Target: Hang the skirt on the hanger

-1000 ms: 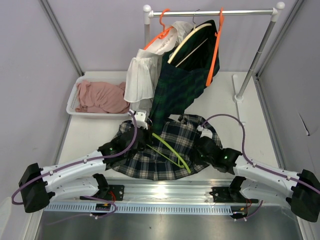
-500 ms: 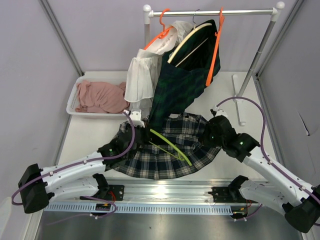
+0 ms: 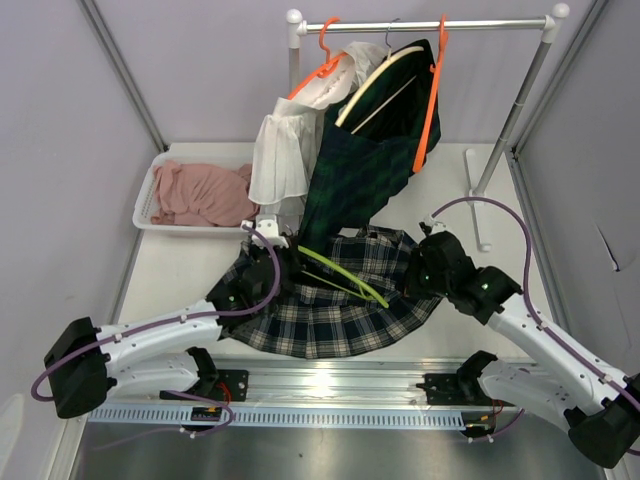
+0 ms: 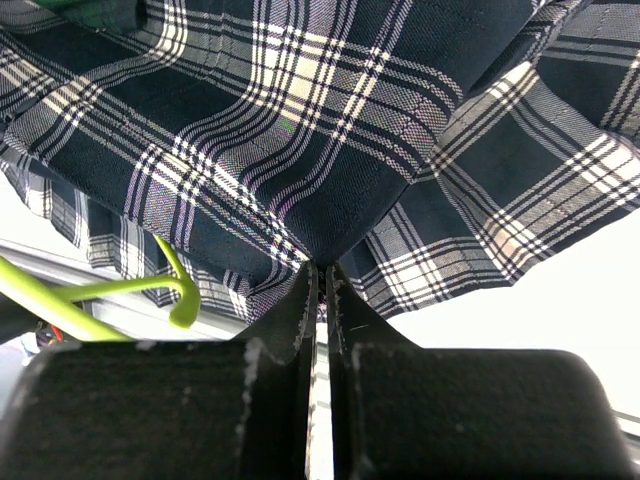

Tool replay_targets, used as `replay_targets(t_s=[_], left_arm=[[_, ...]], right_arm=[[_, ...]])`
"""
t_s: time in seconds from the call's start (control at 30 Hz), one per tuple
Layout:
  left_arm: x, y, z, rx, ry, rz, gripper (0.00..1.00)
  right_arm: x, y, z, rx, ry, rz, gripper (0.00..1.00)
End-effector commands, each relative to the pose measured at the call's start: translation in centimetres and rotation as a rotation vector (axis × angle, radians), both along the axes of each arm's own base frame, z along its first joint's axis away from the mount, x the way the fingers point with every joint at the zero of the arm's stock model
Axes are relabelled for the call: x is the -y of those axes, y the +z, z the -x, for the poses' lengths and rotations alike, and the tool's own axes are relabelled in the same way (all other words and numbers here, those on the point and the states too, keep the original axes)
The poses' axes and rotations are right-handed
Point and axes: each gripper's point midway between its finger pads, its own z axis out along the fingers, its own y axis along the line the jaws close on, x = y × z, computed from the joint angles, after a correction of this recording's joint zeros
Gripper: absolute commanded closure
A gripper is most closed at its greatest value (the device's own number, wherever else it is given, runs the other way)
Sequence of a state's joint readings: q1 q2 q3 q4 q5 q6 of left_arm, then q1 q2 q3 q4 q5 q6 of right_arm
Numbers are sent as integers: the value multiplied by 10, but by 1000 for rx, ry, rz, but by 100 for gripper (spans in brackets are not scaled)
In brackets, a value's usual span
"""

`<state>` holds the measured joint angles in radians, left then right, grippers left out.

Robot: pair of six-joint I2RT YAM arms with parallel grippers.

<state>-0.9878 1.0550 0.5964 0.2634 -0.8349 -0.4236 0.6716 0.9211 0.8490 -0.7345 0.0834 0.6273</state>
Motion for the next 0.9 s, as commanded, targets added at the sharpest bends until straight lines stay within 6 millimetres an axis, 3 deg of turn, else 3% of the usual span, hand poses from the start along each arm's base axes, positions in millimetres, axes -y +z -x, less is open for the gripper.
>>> replay_targets(t_s=[0.0,0.87], left_arm=[[-35,14,-10,69,183,-36,100],[-55,-7,-10,100,275,-102,100]], right_arm=[[7,1,8,-17,20,20,100],[15,13,0,-72,15,-114,100]])
